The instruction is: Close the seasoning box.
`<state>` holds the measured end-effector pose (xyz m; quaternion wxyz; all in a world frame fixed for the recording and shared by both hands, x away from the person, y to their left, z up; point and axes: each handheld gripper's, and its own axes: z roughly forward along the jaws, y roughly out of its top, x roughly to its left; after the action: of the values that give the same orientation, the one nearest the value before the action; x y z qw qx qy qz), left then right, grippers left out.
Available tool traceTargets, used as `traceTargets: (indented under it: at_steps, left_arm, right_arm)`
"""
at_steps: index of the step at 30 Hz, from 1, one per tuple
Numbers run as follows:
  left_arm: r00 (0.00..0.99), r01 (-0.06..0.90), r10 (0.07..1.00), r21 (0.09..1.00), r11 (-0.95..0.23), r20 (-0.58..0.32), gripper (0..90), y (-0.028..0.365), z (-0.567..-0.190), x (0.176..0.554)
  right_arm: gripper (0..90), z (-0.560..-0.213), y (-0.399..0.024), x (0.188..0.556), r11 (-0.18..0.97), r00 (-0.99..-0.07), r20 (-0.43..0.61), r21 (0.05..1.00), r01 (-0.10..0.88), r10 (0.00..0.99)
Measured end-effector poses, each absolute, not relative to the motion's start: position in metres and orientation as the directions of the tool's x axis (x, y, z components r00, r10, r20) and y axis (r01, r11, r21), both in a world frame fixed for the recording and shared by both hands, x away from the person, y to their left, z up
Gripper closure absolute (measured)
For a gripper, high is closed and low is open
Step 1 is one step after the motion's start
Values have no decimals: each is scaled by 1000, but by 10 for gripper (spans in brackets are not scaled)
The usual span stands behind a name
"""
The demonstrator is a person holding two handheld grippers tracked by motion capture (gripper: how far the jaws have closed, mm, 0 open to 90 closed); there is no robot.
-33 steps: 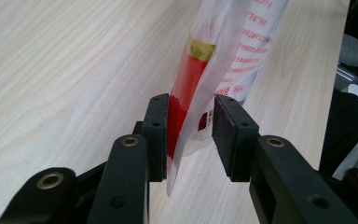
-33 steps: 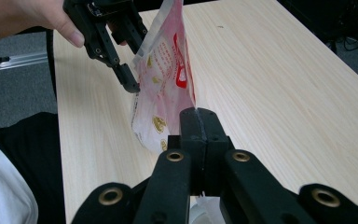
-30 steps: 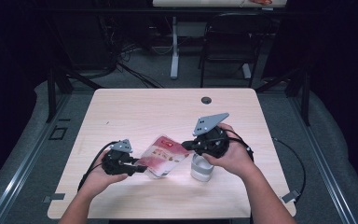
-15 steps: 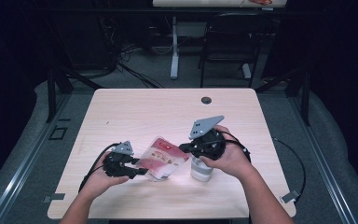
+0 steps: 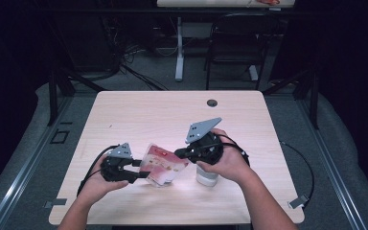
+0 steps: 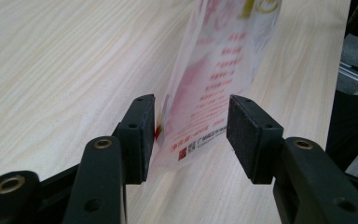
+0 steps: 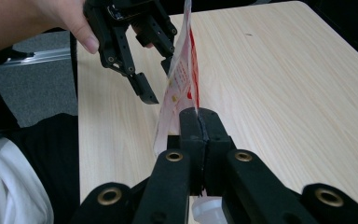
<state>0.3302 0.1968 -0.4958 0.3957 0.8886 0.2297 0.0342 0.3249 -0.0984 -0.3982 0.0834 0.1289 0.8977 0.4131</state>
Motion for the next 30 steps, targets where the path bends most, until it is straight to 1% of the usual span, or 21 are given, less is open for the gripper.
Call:
traceTargets:
  at_steps: [2,6,9,12,15,18,22,25,28,30]
  left_arm:
    - [890,382,439,726,-572,-122,529,198,-494,329]
    - [886,390,449,710,-586,-116,572,201,-493,328]
    - [882,400,452,714,-574,-132,572,204,-495,327]
    - [885,396,447,711,-581,-128,576,206,-496,326]
    - [878,409,460,712,-571,-135,575,210,-497,326]
    - [871,422,466,726,-543,-157,558,216,-498,326]
    - [866,428,472,729,-533,-163,550,222,-498,325]
    - [857,441,487,729,-524,-168,541,227,-500,326]
    - [853,447,493,729,-519,-172,532,230,-501,325]
    - [851,443,498,733,-516,-164,517,233,-500,324]
  right_arm:
    - [894,-398,-94,325,623,-956,-37,765,159,290]
    - [879,-398,-85,324,618,-962,-21,770,158,272]
    - [845,-398,-80,325,608,-964,-11,778,159,267]
    - [819,-397,-79,324,582,-966,12,796,165,258]
    - [793,-394,-80,323,559,-965,21,812,168,260]
    - [775,-390,-83,322,544,-965,24,822,168,263]
    - [763,-386,-85,320,530,-963,14,833,160,268]
    - [758,-382,-91,319,511,-957,6,844,160,290]
    - [743,-378,-103,324,483,-940,11,856,184,340]
    - [719,-378,-114,329,470,-920,8,858,208,393]
